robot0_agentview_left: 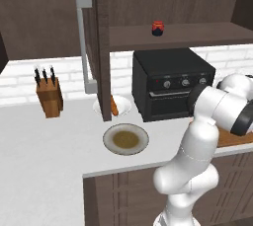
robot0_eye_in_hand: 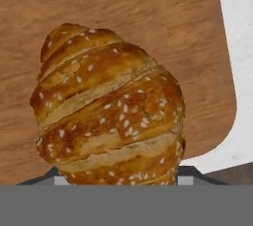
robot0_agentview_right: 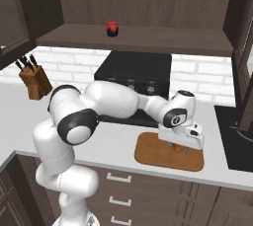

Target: From the different types of pastries on the counter, select a croissant and place it on the cutting board. Then retrieve a jar of jam from the cabinet and place it alongside the croissant on the cutting board.

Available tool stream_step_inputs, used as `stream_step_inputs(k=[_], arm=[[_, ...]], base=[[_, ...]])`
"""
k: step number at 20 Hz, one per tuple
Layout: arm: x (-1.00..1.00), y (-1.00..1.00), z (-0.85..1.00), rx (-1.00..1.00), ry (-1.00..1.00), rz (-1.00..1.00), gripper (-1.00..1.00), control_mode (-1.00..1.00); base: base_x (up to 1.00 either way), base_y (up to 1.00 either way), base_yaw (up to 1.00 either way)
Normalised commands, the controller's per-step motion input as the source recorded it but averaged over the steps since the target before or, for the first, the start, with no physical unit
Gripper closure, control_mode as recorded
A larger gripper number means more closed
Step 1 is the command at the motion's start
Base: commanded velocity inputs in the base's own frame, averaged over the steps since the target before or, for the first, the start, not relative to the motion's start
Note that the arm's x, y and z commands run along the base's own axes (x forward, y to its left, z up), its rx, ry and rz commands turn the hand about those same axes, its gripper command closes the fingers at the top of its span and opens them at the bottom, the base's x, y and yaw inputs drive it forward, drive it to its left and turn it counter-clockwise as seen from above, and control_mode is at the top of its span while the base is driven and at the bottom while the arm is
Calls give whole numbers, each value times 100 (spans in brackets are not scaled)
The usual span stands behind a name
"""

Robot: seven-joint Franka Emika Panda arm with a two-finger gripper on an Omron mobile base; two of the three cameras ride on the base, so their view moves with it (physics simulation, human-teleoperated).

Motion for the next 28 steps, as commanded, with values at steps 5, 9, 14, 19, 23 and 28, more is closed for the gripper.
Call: stream_step_inputs(k=[5,9,14,19,23,28], arm=[[8,-15,-34,0,-10,0,100,-100],[27,-11,-11,0,-6,0,100,-100],[17,-5,-18,0,-3,0,100,-100],[15,0,-30,0,0,0,-100,-100],[8,-7,-1,0,-3,-2,-100,-100],[0,-28,44,0,-8,-6,-100,-100]], base=[[0,0,0],[0,0,0],[0,0,0],[0,0,0],[0,0,0],[0,0,0]])
